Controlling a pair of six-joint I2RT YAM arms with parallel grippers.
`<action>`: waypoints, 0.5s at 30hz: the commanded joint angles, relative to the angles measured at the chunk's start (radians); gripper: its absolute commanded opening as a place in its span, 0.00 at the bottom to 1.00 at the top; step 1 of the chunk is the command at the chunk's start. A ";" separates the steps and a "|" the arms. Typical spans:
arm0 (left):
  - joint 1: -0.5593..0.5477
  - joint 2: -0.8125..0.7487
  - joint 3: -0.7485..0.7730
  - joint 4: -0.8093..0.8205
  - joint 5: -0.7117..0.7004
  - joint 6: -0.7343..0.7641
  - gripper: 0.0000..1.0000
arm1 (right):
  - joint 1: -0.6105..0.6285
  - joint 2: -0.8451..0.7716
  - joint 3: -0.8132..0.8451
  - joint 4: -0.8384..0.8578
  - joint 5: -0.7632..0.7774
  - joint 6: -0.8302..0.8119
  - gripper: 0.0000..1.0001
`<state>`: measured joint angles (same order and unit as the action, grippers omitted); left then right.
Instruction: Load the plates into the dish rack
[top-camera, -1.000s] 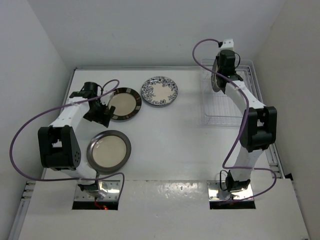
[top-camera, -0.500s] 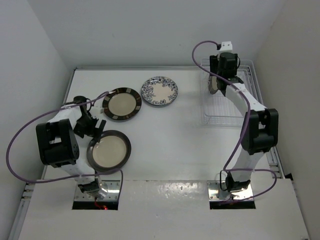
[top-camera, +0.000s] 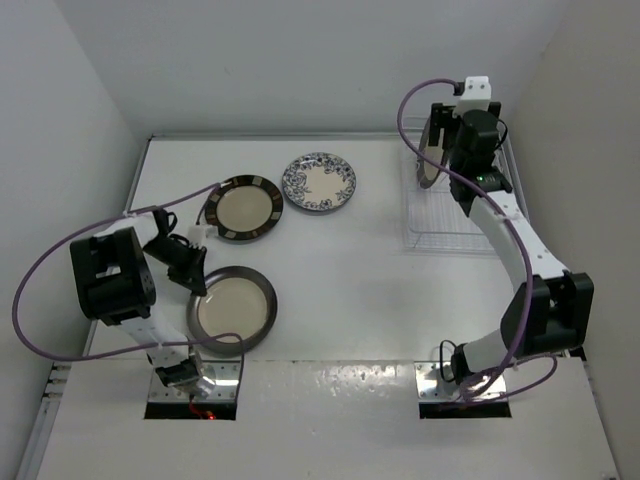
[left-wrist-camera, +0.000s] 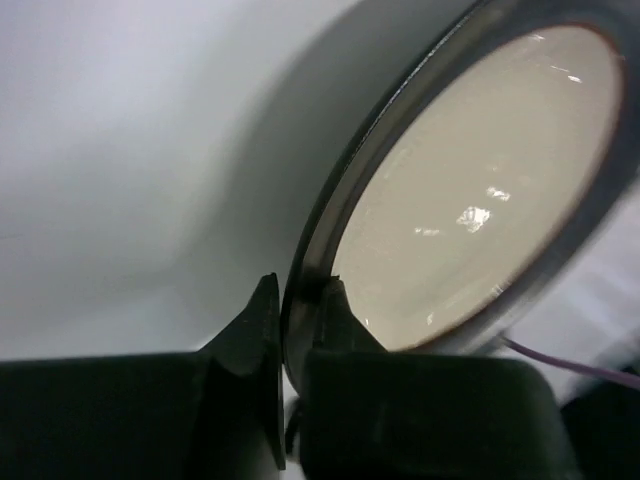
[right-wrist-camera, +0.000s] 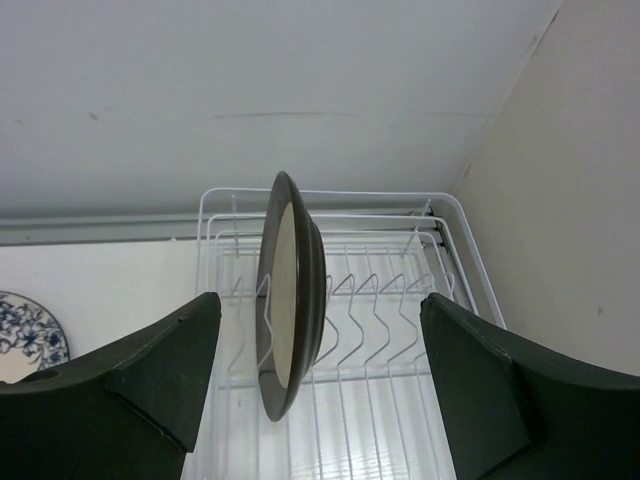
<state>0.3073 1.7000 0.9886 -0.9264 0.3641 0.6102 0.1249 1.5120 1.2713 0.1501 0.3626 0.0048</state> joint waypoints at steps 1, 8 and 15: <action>-0.019 0.027 -0.002 0.018 0.047 0.069 0.00 | 0.033 -0.090 -0.088 0.055 0.004 0.018 0.81; -0.019 0.046 0.088 -0.058 0.174 0.106 0.00 | 0.097 -0.249 -0.233 0.028 0.016 0.041 0.81; -0.131 -0.045 0.249 -0.126 0.305 0.115 0.00 | 0.170 -0.294 -0.329 -0.170 -0.687 0.029 0.82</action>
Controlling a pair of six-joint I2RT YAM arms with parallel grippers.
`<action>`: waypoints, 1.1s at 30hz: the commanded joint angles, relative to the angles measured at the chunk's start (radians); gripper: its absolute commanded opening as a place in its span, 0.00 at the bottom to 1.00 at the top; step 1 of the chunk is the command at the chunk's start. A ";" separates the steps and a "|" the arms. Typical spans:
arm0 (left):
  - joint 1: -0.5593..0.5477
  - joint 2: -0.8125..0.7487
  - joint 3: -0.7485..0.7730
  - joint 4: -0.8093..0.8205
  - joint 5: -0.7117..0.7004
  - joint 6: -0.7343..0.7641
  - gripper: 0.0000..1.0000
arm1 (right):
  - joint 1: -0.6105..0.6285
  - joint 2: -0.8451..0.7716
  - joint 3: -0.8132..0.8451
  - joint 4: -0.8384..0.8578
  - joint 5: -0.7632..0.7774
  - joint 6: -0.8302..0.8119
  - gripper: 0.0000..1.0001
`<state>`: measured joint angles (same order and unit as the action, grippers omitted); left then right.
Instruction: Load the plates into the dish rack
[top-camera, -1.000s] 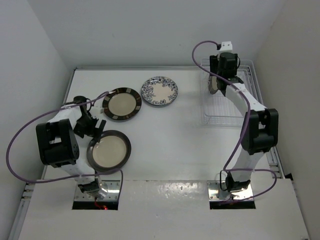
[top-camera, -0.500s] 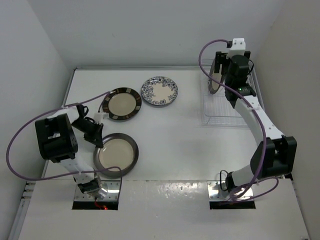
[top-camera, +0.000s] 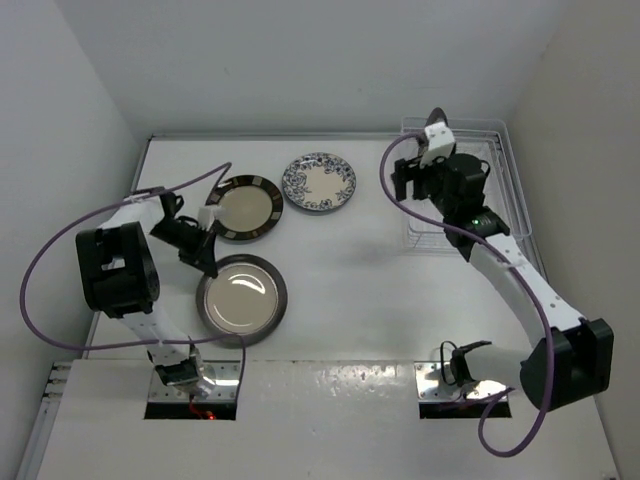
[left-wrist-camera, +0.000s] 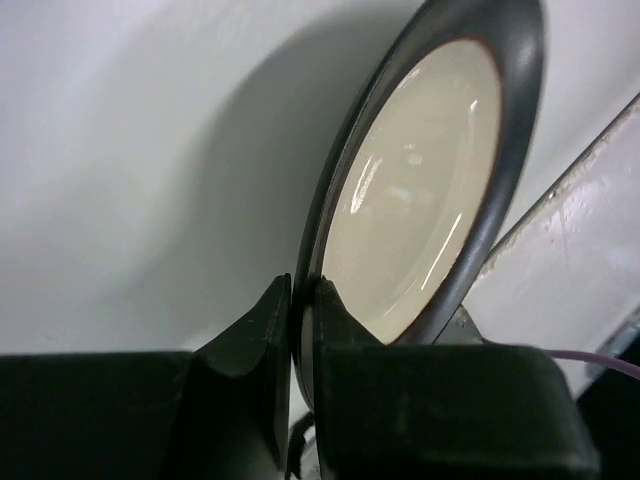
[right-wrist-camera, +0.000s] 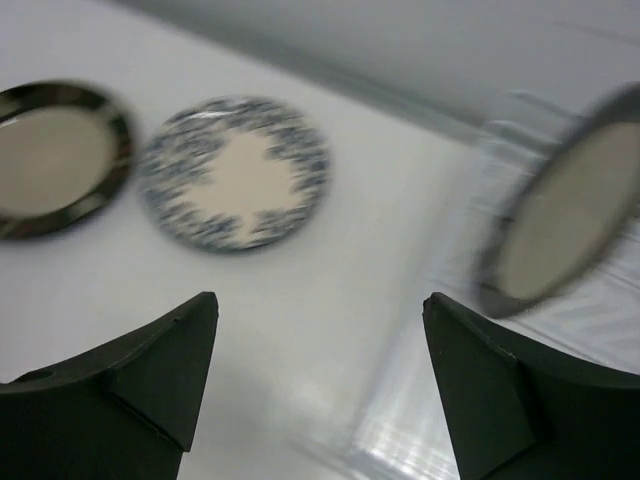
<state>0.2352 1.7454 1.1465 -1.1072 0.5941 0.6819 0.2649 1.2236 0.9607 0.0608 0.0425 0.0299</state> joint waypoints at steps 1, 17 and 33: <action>-0.079 -0.107 0.110 0.055 0.094 0.028 0.00 | 0.039 0.017 -0.020 -0.084 -0.527 0.034 0.84; -0.447 -0.222 0.295 0.078 0.122 0.013 0.00 | 0.290 0.531 0.190 0.201 -0.765 0.215 0.87; -0.456 -0.250 0.305 0.167 0.184 -0.073 0.00 | 0.375 0.616 0.115 0.413 -0.793 0.488 0.00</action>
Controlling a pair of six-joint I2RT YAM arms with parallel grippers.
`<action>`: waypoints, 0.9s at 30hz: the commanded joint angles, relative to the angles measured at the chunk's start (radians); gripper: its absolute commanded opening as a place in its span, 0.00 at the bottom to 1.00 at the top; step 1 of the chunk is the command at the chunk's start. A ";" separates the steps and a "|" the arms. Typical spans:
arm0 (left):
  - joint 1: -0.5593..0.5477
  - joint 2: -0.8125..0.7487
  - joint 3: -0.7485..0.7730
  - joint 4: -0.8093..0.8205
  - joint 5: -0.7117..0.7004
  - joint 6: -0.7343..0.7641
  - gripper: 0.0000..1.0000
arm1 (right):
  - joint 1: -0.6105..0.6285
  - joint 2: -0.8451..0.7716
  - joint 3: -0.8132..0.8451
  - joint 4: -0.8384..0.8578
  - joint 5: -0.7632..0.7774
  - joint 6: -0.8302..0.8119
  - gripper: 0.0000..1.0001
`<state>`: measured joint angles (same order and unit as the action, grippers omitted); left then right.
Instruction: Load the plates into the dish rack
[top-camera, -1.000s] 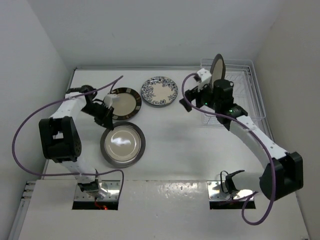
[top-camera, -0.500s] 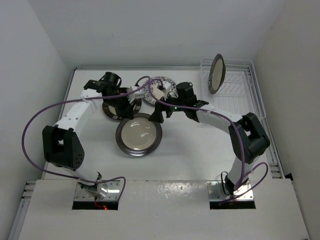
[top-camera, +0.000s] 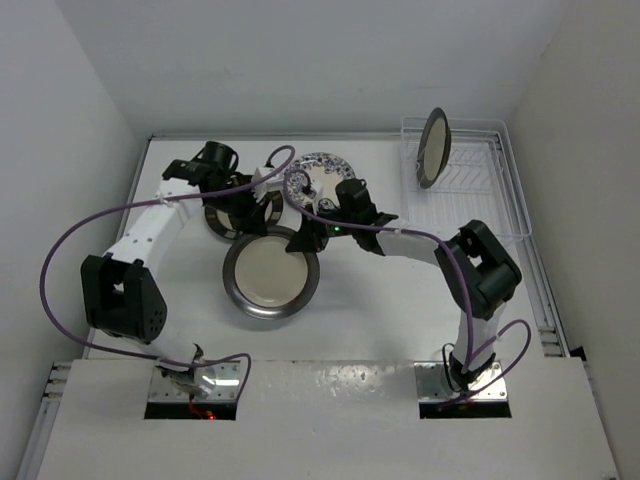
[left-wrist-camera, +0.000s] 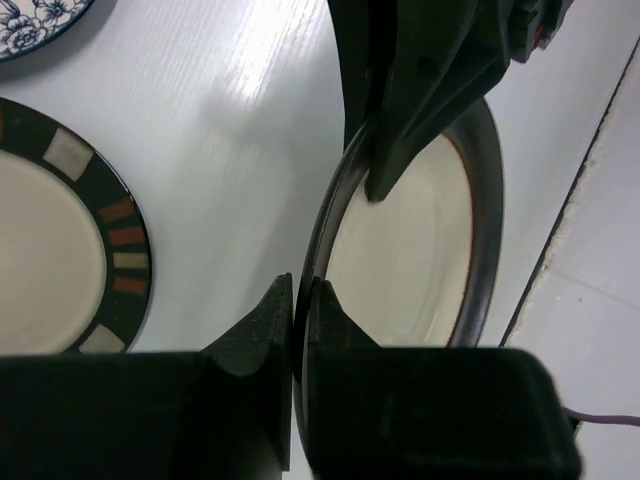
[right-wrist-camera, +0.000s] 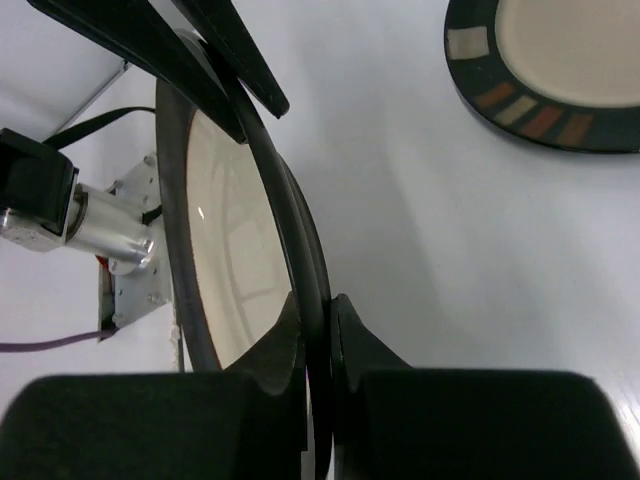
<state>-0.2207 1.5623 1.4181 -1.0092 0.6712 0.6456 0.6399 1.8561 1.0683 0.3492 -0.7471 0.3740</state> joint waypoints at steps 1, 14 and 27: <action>0.000 -0.067 0.042 0.078 0.094 -0.052 0.00 | 0.003 -0.032 0.007 0.129 0.012 0.140 0.00; 0.271 -0.057 0.415 0.103 -0.191 -0.340 1.00 | -0.238 -0.394 0.166 -0.194 0.519 0.008 0.00; 0.317 -0.057 0.254 0.121 -0.199 -0.340 1.00 | -0.598 -0.479 0.401 -0.020 1.230 -0.313 0.00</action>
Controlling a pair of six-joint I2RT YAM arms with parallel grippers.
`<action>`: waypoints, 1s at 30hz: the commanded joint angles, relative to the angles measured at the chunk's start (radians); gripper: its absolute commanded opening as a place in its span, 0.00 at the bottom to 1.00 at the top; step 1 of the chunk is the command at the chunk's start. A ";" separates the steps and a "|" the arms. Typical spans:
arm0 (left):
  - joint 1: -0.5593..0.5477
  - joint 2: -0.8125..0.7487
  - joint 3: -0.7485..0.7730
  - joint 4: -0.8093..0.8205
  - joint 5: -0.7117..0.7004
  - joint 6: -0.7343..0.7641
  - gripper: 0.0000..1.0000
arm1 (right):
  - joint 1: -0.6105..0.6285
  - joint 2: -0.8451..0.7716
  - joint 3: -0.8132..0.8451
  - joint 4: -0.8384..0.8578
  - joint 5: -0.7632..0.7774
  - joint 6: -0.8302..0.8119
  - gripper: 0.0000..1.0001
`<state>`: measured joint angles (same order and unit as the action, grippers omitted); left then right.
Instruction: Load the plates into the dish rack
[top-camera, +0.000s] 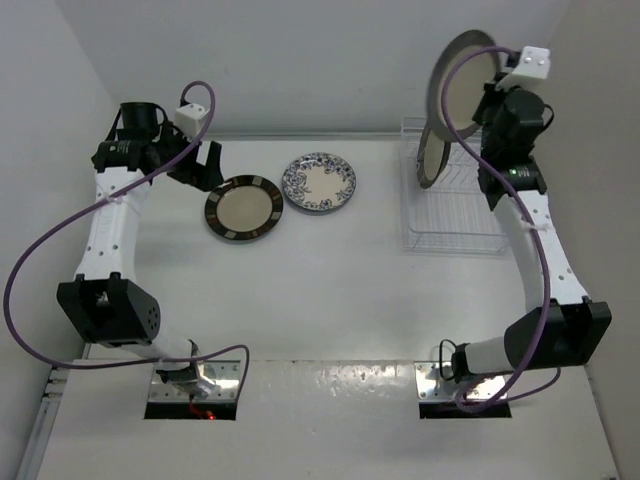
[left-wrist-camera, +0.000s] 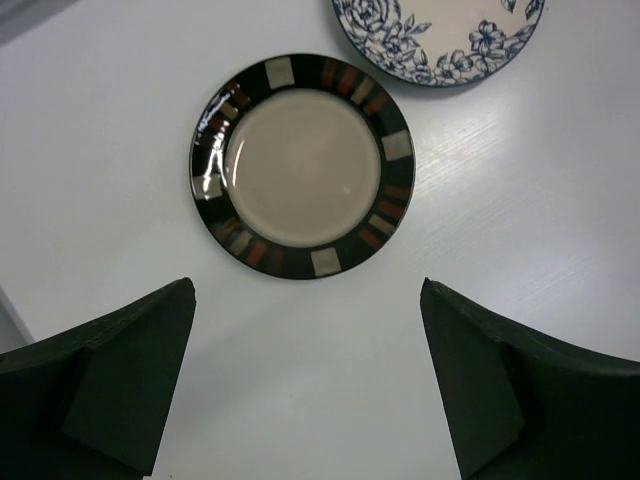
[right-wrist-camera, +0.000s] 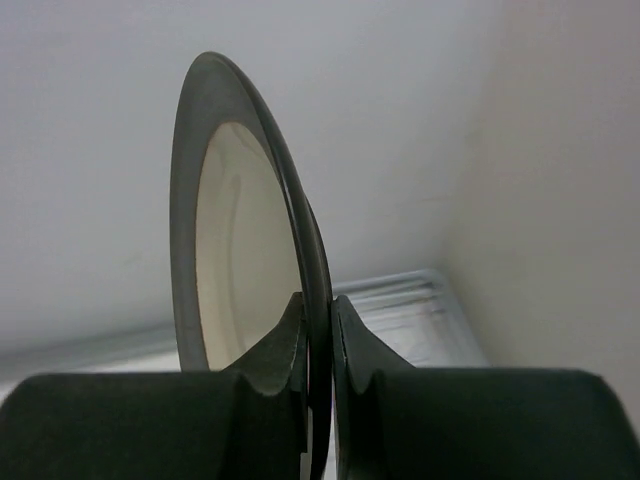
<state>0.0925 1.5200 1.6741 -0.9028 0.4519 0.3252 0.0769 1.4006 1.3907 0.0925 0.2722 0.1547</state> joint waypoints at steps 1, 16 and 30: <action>0.004 -0.015 -0.002 0.015 0.021 -0.020 1.00 | -0.051 0.000 0.082 0.254 0.235 -0.113 0.00; 0.022 -0.006 -0.030 0.015 0.041 -0.029 1.00 | -0.131 0.265 0.128 0.352 0.214 -0.333 0.00; 0.023 0.003 -0.048 0.015 0.022 -0.029 1.00 | -0.126 0.397 0.053 0.377 0.200 -0.195 0.00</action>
<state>0.1062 1.5227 1.6257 -0.9031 0.4740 0.3050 -0.0444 1.8256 1.4231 0.2630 0.4831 -0.1169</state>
